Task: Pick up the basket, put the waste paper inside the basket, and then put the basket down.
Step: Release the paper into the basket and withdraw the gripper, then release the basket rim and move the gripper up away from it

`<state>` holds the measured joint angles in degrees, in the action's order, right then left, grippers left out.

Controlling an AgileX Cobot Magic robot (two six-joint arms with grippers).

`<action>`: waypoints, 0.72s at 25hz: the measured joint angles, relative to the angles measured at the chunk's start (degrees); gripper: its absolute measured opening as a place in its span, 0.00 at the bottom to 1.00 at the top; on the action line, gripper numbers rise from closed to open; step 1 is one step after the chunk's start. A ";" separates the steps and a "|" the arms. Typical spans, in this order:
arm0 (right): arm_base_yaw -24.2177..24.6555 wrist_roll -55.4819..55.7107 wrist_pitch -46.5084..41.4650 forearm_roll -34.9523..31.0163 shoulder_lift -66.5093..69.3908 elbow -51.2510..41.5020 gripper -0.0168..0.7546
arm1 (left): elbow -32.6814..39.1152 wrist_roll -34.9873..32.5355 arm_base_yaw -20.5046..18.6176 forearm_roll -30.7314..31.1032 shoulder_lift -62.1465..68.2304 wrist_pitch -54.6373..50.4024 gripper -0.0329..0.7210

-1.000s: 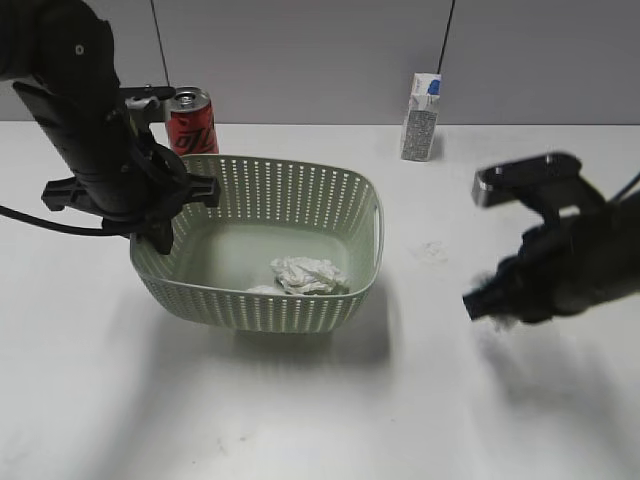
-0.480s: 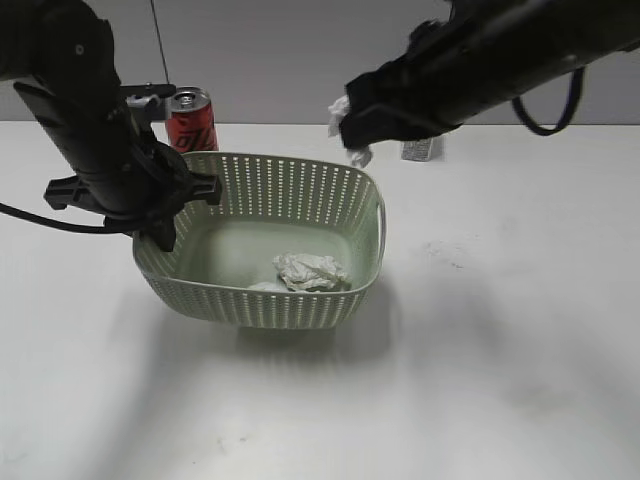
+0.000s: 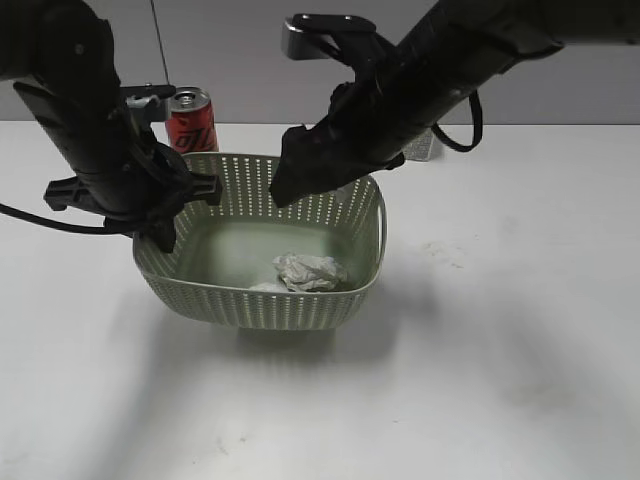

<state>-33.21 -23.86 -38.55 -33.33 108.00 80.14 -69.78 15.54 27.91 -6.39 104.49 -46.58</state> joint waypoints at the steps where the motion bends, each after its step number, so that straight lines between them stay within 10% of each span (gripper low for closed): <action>1: 0.22 1.63 -0.91 2.22 0.00 0.98 0.84 | 0.00 0.00 0.00 0.00 0.00 -0.05 0.07; 13: 4.35 1.72 -16.40 2.53 -2.63 7.66 0.81 | 0.00 0.00 0.00 -3.25 0.00 1.45 0.07; 18: 9.44 7.97 -18.33 15.99 -4.93 7.66 0.80 | 0.00 0.00 0.00 -4.52 0.00 1.83 0.07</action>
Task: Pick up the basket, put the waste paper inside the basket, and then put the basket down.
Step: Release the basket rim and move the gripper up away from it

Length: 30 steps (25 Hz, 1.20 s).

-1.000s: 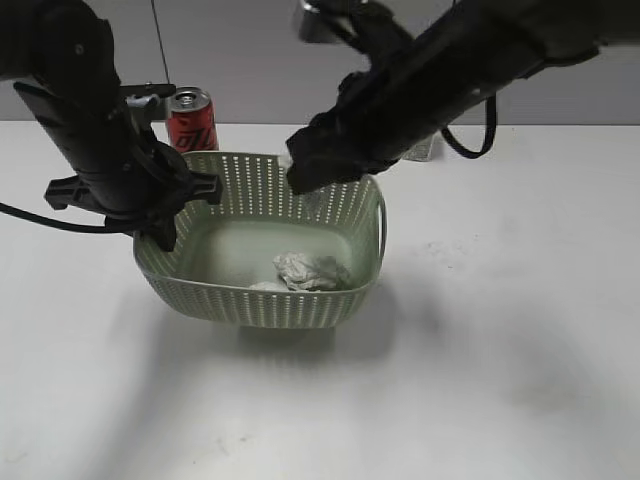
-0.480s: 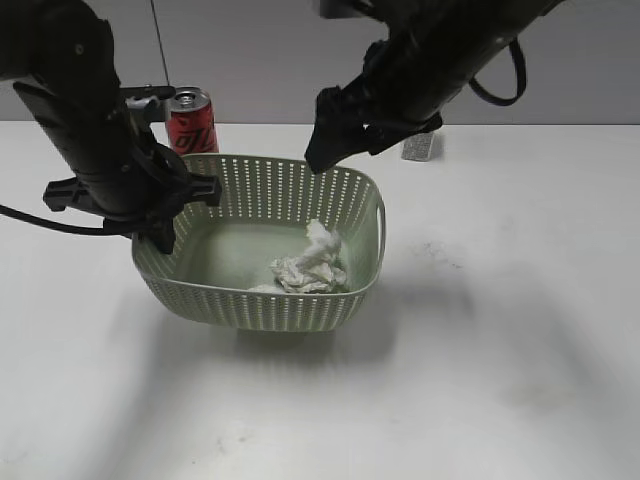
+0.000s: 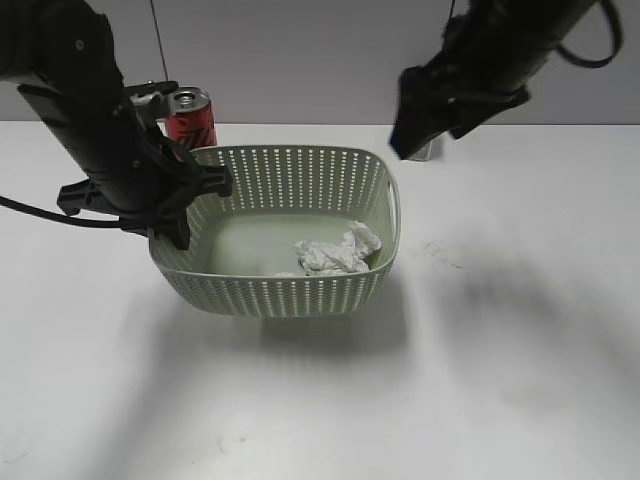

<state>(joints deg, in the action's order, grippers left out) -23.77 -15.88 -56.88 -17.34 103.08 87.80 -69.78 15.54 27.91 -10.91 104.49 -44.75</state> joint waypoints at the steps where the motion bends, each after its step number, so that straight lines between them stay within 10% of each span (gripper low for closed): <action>1: 2.20 0.76 -0.62 1.58 -0.91 0.00 0.80 | 0.00 0.00 0.00 -0.11 0.00 0.00 0.07; 12: 21.74 1.64 -4.31 4.35 -18.32 -6.98 0.79 | -10.01 0.00 0.00 -1.37 5.99 -4.53 0.07; 24: 22.23 1.63 0.75 6.75 -51.58 -36.56 0.79 | -15.49 -0.30 0.00 -2.37 13.74 -3.37 0.10; 30: 22.23 3.79 1.75 9.18 -68.81 -49.73 0.79 | -15.62 -1.91 0.11 -2.70 14.13 -2.79 0.36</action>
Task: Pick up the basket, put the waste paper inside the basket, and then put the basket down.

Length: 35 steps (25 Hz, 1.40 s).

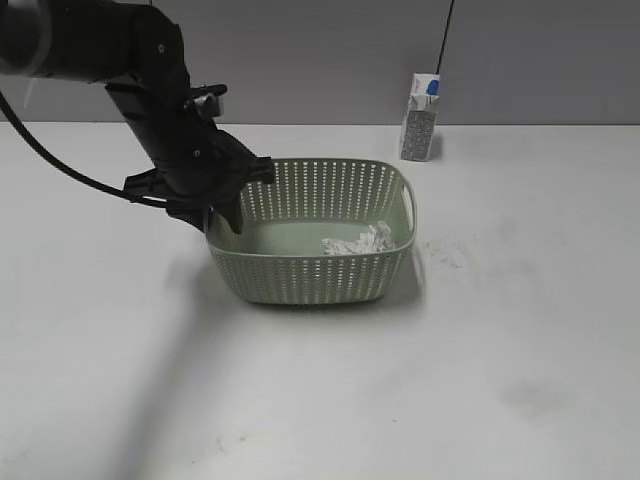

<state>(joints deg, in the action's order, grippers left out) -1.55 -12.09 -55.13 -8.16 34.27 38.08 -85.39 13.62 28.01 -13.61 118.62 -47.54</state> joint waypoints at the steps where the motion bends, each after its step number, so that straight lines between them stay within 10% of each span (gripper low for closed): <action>1: 0.00 0.35 0.06 0.43 -2.42 -1.88 0.79 | 0.00 -0.32 0.00 -0.11 0.00 0.07 0.44; 9: 0.00 4.84 0.06 1.74 -22.28 -10.92 0.79 | -1.76 -2.40 0.00 -0.16 0.00 -2.74 0.86; 20: 0.05 5.21 1.00 2.04 -31.31 -13.93 0.79 | -2.74 -4.58 -4.08 4.27 -8.63 -8.92 0.88; 35: 0.11 5.37 1.04 2.24 -34.54 -13.99 0.79 | -2.22 -16.71 -20.01 9.40 -27.57 -17.46 0.85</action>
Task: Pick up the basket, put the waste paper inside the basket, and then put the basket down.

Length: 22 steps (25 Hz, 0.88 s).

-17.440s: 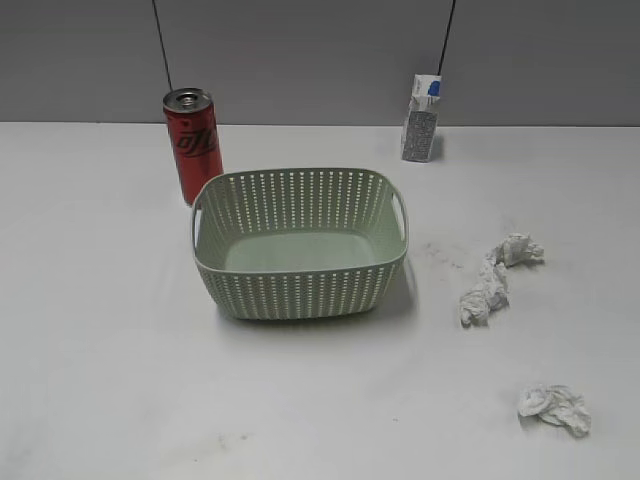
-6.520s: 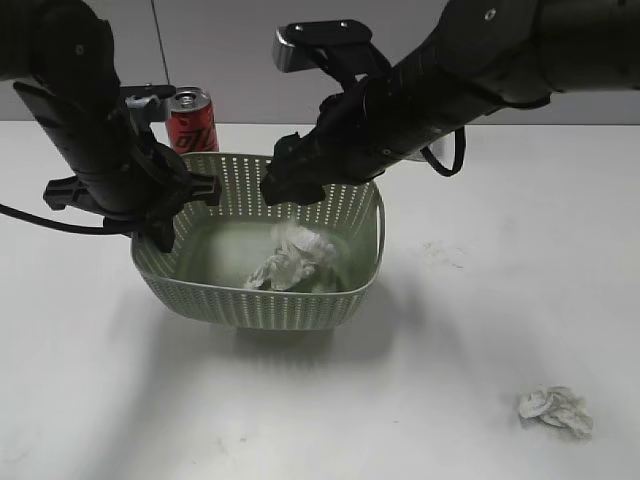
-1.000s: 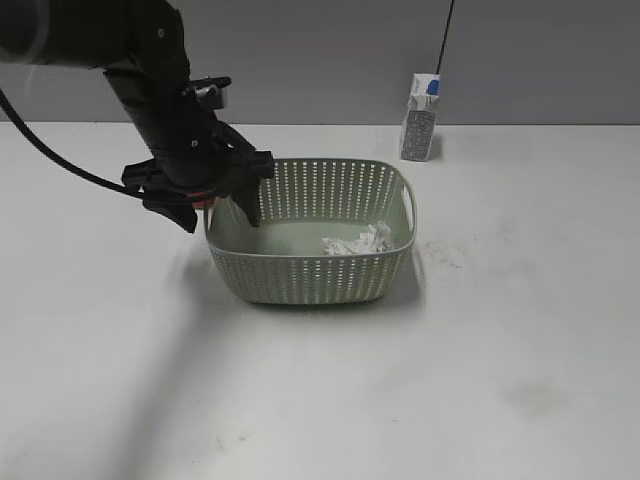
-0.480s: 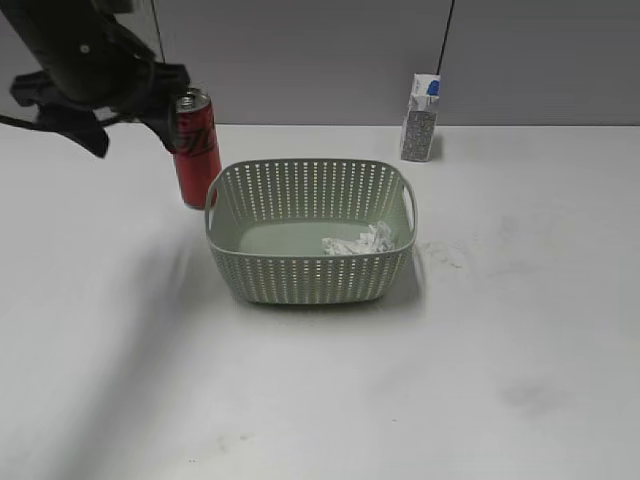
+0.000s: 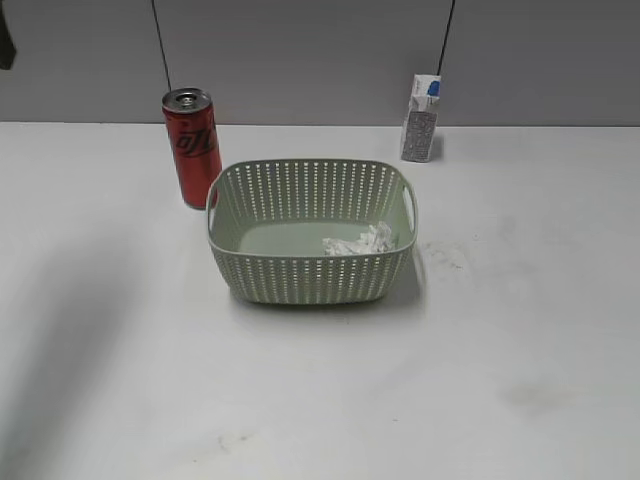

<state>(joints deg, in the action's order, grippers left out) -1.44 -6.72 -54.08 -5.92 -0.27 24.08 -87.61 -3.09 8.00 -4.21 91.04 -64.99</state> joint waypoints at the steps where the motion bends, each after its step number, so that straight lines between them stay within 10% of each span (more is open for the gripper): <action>1: 0.00 0.00 0.00 0.00 0.00 0.00 0.79 | 0.52 -1.12 -0.74 0.18 -1.16 -0.16 0.85; 22: -4.25 0.21 0.00 0.00 0.00 0.00 0.79 | 42.95 -7.03 -7.45 0.46 -47.85 2.69 0.83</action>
<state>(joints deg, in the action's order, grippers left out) -5.69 -6.51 -54.08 -5.92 -0.27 24.08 -44.66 -10.12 0.55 -3.75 43.19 -62.30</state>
